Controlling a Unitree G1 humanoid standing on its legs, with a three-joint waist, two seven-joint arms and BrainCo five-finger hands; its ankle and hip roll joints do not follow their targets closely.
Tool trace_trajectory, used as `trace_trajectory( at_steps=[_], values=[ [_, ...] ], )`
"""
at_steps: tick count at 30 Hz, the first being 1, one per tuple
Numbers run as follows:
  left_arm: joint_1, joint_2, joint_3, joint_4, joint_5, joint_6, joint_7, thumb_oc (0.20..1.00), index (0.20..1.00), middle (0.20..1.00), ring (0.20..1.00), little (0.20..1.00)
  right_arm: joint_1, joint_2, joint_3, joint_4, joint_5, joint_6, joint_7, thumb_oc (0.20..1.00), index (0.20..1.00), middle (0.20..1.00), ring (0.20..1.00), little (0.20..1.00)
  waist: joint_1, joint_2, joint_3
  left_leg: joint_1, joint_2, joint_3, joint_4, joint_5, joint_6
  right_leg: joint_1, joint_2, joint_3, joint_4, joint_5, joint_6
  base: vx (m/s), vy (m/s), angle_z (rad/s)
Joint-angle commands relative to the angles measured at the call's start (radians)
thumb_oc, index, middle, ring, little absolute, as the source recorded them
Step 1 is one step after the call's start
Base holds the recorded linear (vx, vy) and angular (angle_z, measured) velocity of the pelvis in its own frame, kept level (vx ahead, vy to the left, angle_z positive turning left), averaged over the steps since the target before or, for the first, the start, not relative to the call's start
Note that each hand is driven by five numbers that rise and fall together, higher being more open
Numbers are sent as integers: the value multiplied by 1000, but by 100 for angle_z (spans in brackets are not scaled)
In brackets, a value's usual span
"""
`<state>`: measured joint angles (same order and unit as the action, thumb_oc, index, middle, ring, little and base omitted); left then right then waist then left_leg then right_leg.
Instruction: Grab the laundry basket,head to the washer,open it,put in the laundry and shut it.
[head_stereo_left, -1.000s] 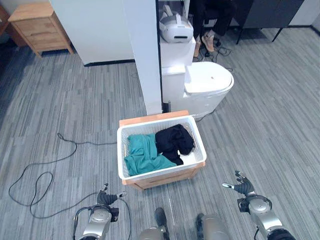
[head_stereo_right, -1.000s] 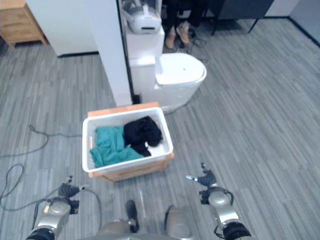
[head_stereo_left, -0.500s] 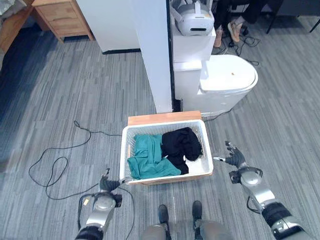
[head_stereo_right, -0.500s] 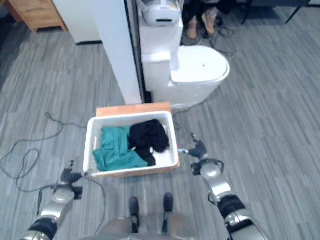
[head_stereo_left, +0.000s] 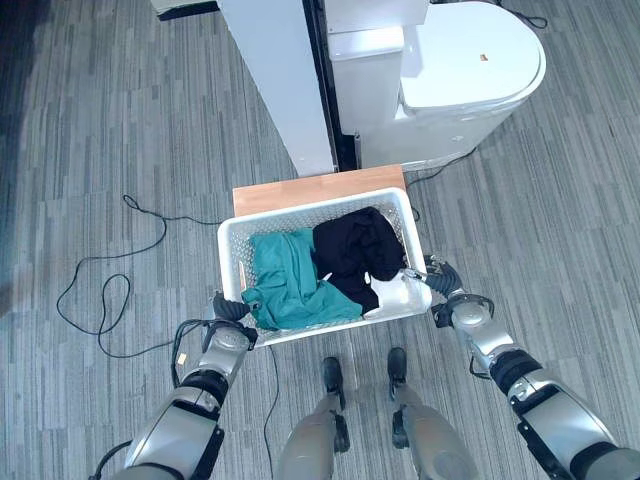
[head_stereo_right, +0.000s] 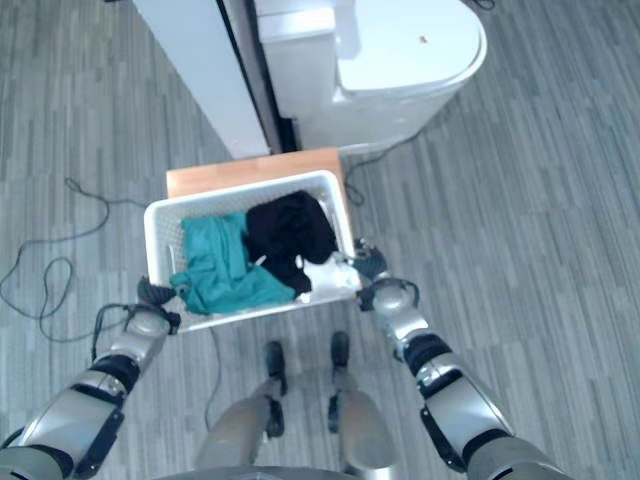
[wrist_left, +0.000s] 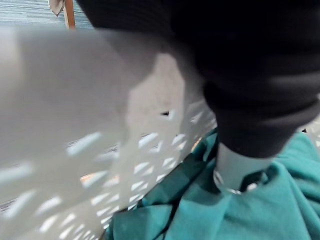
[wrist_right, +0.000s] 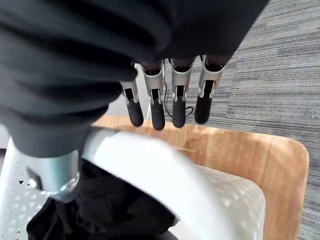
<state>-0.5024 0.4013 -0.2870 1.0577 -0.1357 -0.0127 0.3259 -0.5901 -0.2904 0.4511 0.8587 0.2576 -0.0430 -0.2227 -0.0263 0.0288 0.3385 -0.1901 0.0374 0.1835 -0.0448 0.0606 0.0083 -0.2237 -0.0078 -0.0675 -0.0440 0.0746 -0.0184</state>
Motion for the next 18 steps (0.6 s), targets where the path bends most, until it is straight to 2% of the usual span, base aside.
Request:
trace_trajectory(
  at_steps=[1,4,5,8,9,11,18],
  values=[
    [41,-43,-38,-17,1,-12,-12,200,200,200,200,200,8,44,19,-4,64,-8,-34,200,200,200,200,200,2,-45,1,-61,-1,-25,49,-11,-52,-54,-40,54,118,-118,116,-8,-32,1],
    [83,-49,-25,-92,-3,-22,-16,200,200,200,200,200,43,34,8,-70,71,-19,-29,200,200,200,200,200,1,-49,-6,-52,0,-23,48,-14,-53,-44,-37,58,112,-117,115,1,-28,0],
    [143,-55,-6,-194,-12,-31,-23,200,200,200,200,200,100,6,-18,-168,63,-30,-23,200,200,200,200,200,-3,-53,-17,-33,1,-21,44,-17,-53,-25,-37,58,105,-119,113,12,-60,2],
    [204,-62,19,-292,-16,-41,-35,200,200,200,200,200,167,-24,-52,-266,41,-34,-15,200,200,200,200,200,-7,-56,-32,-4,4,-17,37,-23,-54,2,-37,56,96,-125,111,34,-76,0],
    [256,-58,43,-395,-20,-51,-49,200,200,200,200,200,230,-60,-93,-358,13,-40,-10,200,200,200,200,200,-14,-57,-47,21,6,-15,31,-27,-56,25,-34,54,91,-132,109,29,-97,3],
    [312,-53,66,-483,-22,-59,-68,200,200,200,200,200,309,-91,-145,-457,-11,-50,-1,200,200,200,200,200,-24,-58,-60,50,12,-15,26,-31,-58,54,-29,50,88,-144,104,29,-126,7],
    [453,-52,91,-715,-15,-58,-138,200,200,200,200,200,529,-128,-288,-707,-75,-68,38,200,200,200,200,200,-68,-65,-107,107,28,-11,86,-63,-69,148,-14,56,56,-166,92,-3,-81,2]
  ],
)
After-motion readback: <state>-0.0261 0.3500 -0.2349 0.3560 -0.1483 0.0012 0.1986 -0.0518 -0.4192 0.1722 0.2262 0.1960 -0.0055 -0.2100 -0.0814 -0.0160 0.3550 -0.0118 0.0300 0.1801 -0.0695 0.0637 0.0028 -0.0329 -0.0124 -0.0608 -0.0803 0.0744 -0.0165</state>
